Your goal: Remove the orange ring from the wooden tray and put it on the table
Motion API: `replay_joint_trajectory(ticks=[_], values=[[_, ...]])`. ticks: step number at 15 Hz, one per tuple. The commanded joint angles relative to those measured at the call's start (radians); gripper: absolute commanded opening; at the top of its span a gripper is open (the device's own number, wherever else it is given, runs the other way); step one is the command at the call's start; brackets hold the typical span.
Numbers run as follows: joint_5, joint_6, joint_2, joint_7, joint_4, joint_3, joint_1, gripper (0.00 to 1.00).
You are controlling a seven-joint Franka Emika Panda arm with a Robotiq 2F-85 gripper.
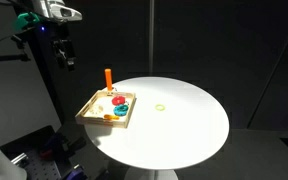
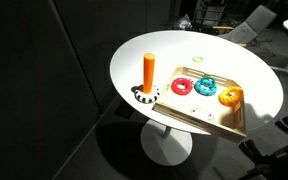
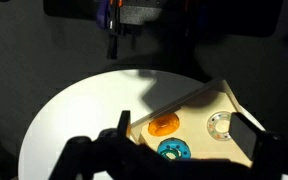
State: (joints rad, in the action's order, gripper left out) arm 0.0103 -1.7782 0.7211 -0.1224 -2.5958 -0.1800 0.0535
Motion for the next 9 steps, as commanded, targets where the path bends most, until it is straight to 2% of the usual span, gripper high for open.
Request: replay_joint_trajectory(ticks=[1,5,9], values=[[0.008,0.002,-0.002,-0.008,0.002,0.012,0.015,1.00],[0.008,0.002,-0.002,-0.008,0.002,0.012,0.015,1.00],[0.043,-0.023,-0.058,-0.058,0.028,-0.002,-0.017,1.00]])
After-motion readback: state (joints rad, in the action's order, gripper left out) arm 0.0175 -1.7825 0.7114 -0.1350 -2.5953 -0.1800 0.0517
